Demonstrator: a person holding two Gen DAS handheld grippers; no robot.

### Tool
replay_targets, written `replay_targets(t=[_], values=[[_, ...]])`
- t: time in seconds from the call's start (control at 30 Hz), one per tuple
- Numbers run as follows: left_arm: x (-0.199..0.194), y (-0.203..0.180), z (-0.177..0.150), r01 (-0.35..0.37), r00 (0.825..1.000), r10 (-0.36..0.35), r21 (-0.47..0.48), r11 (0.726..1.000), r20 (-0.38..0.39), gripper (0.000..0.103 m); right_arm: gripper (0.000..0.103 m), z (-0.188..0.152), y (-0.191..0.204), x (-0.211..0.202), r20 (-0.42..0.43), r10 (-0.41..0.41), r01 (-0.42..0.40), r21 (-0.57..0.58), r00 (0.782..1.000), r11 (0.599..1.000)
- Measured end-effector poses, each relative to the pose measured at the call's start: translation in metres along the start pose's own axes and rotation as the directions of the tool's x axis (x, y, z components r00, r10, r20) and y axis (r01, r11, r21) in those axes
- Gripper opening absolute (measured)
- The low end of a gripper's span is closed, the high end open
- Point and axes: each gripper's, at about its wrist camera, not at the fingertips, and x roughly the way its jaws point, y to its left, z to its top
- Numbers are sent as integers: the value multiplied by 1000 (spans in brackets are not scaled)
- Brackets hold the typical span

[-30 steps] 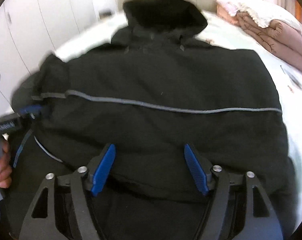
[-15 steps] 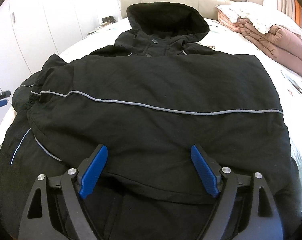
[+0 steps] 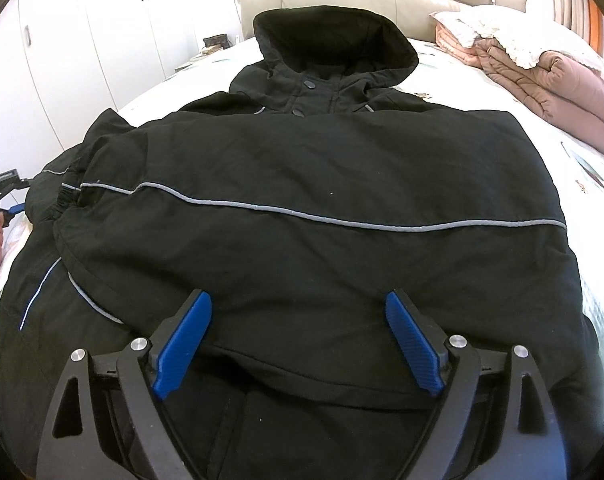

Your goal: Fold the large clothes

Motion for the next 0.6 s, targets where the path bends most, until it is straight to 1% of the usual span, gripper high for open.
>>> replay_targets(t=[0.03, 0.1, 0.13, 0.17, 0.2, 0.23, 0.27, 0.33, 0.37, 0.43, 0.5, 0.6], values=[[3, -2, 1, -4, 1000, 4, 2, 1000, 4, 64, 90, 0, 0, 0, 1, -1, 1, -1, 1000, 1000], [8, -11, -2, -1, 1000, 0, 29, 1000, 15, 31, 90, -1, -1, 0, 2, 0, 0, -2, 1000, 1000], [9, -17, -1, -8, 1000, 7, 59, 998, 17, 21, 90, -1, -1, 0, 3, 0, 0, -2, 1000, 1000], [9, -27, -2, -34, 999, 30, 102, 994, 40, 18, 90, -1, -1, 0, 2, 0, 0, -2, 1000, 1000], [7, -33, -4, -58, 997, 50, 143, 988, 56, 16, 91, -1, 0, 0, 2, 0, 0, -2, 1000, 1000], [2, -44, -7, -92, 994, 77, 203, 975, 82, 14, 91, -1, 0, 0, 3, 0, 0, -3, 1000, 1000], [-5, -54, -9, -108, 990, 83, 244, 964, 111, 14, 91, -1, -1, 0, 4, 2, -2, -3, 1000, 1000], [-23, -65, -12, -97, 987, 56, 276, 956, 154, 13, 91, -1, -1, 0, 6, 5, -5, -3, 1000, 1000], [-37, -76, -15, -81, 983, 27, 300, 951, 182, 13, 92, -1, -1, 0, 6, 5, -5, -3, 1000, 1000], [-54, -95, -22, -72, 977, -5, 350, 934, 214, 12, 92, -1, -1, 1, 7, 4, -4, -4, 1000, 1000], [-73, -125, -34, -55, 970, -53, 429, 902, 236, 12, 92, 0, -1, 1, 8, 6, -6, -3, 1000, 1000], [-99, -182, -64, -27, 957, -146, 577, 816, 250, 12, 93, -1, -2, 1, 13, 8, -8, 1, 1000, 1000]])
